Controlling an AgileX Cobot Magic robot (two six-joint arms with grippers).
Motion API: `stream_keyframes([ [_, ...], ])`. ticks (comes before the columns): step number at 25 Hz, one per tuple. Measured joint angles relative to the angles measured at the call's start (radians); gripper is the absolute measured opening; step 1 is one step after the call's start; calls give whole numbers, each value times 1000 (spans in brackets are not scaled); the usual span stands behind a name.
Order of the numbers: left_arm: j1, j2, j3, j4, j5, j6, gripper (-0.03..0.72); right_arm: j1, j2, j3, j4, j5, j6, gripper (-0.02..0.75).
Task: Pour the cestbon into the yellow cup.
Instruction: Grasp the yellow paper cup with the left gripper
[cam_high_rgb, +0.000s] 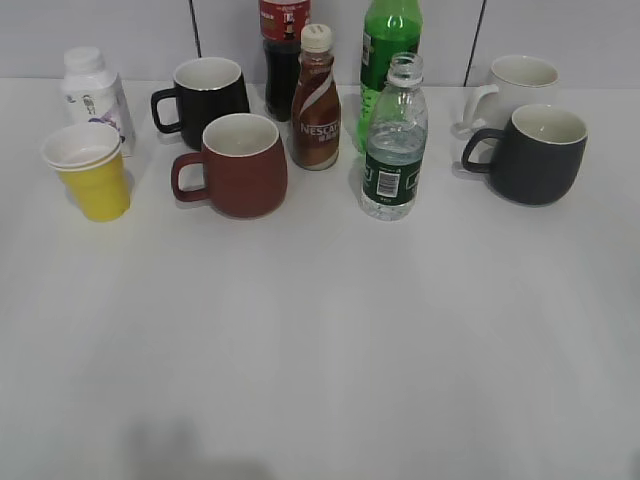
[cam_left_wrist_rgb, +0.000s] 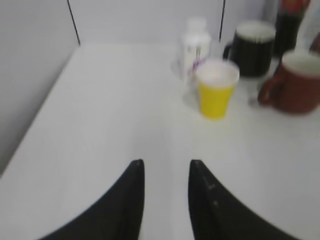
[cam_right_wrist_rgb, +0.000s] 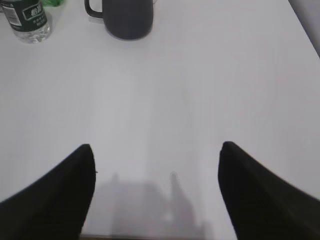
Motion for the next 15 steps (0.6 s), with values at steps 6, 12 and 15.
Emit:
stream_keyframes([
  [6,-1,135,16,0,-316,0,239,1,96,-10,154,-225,-22,543],
  [12,-1,389,96,-11,-685,0,239,33,312,3,269,-522,-177,507],
  [15,-1,541,103,-13,-888,0,239,95,423,3,316,-653,-276,499],
])
